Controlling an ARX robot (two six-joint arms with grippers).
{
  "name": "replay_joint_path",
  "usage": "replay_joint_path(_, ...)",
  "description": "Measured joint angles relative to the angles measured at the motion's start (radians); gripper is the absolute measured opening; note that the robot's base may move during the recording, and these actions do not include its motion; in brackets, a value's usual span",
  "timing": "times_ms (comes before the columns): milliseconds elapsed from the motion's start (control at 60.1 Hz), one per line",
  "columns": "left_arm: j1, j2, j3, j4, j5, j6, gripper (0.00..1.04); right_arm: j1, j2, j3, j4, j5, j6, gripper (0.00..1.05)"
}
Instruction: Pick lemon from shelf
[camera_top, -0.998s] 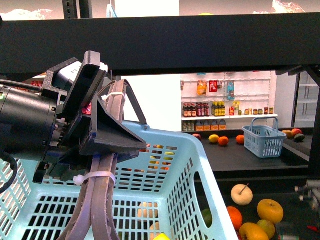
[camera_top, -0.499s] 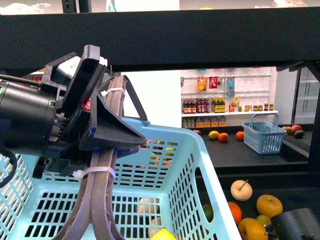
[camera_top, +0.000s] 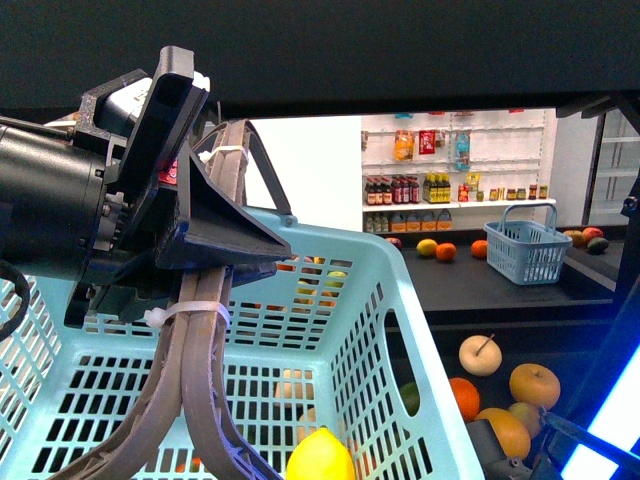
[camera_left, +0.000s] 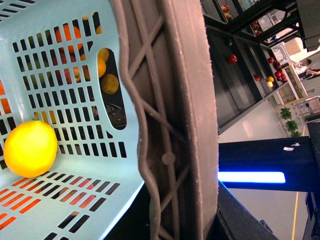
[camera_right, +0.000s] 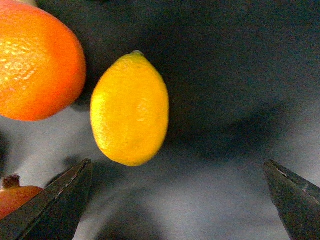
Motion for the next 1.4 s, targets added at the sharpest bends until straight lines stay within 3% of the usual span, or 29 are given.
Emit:
replay_joint_path(649, 0.0, 0.0, 0.0, 0.0, -0.001, 0.0, 0.15, 0.015, 0.156, 0.248, -0.113, 0.039, 0.021, 1.02)
replay_joint_path(798, 0.0, 0.0, 0.0, 0.0, -0.001, 0.0, 0.15, 0.014, 0.194, 0.291, -0.127, 0.05, 0.005, 0.85)
replay_joint_path(964, 0.0, 0.0, 0.0, 0.0, -0.001, 0.0, 0.15, 0.012, 0.226, 0.326, -0.141, 0.061, -0.019, 0.57)
replay_joint_path(1231, 0.0, 0.0, 0.0, 0.0, -0.001, 0.0, 0.15, -0.001, 0.213, 0.297, -0.115, 0.062, -0.039, 0.51)
replay_joint_path(1397, 0.0, 0.0, 0.0, 0.0, -0.001, 0.0, 0.15, -0.036, 0.135, 0.174, -0.084, 0.112, -0.106, 0.51)
